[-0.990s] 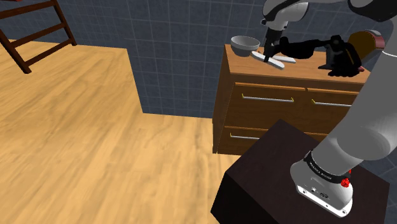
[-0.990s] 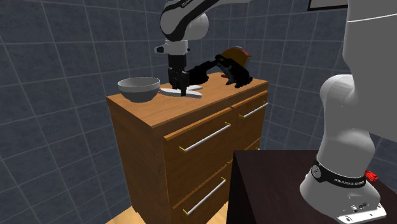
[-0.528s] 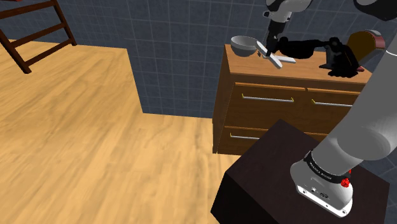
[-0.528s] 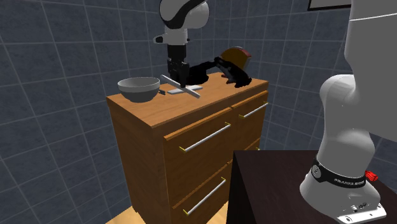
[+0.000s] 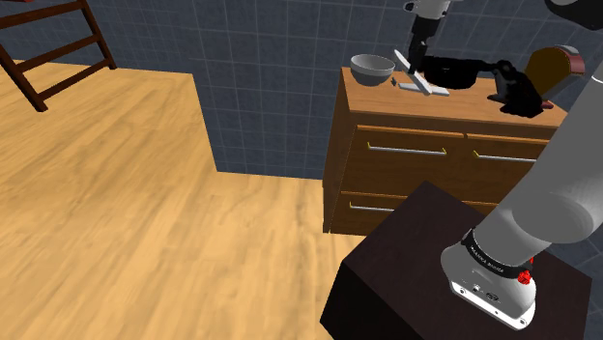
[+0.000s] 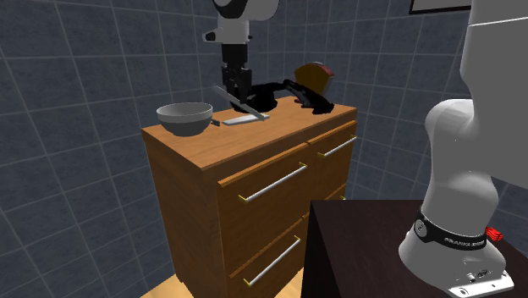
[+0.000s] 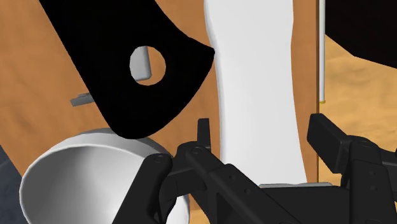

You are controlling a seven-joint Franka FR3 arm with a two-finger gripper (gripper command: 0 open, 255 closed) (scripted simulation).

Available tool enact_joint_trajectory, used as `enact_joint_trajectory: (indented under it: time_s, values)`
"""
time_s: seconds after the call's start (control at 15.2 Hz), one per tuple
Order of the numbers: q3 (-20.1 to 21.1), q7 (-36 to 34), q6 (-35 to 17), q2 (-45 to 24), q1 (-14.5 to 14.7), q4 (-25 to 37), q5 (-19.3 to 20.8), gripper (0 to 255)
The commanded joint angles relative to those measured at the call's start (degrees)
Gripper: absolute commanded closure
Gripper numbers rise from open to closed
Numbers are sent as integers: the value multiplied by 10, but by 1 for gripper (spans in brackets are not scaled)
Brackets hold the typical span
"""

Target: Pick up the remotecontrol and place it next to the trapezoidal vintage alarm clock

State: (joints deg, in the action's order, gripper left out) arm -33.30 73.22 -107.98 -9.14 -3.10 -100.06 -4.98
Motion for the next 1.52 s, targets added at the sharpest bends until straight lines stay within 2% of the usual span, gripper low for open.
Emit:
enact_joint_trajectory:
  time_s: [0.0,0.79,1.45]
  values:
    - [-1,-1,16,3,0,14,2,255]
    - [-3,-2,109,2,-4,108,3,255]
    - [-7,4,194,-19,-16,210,-9,255]
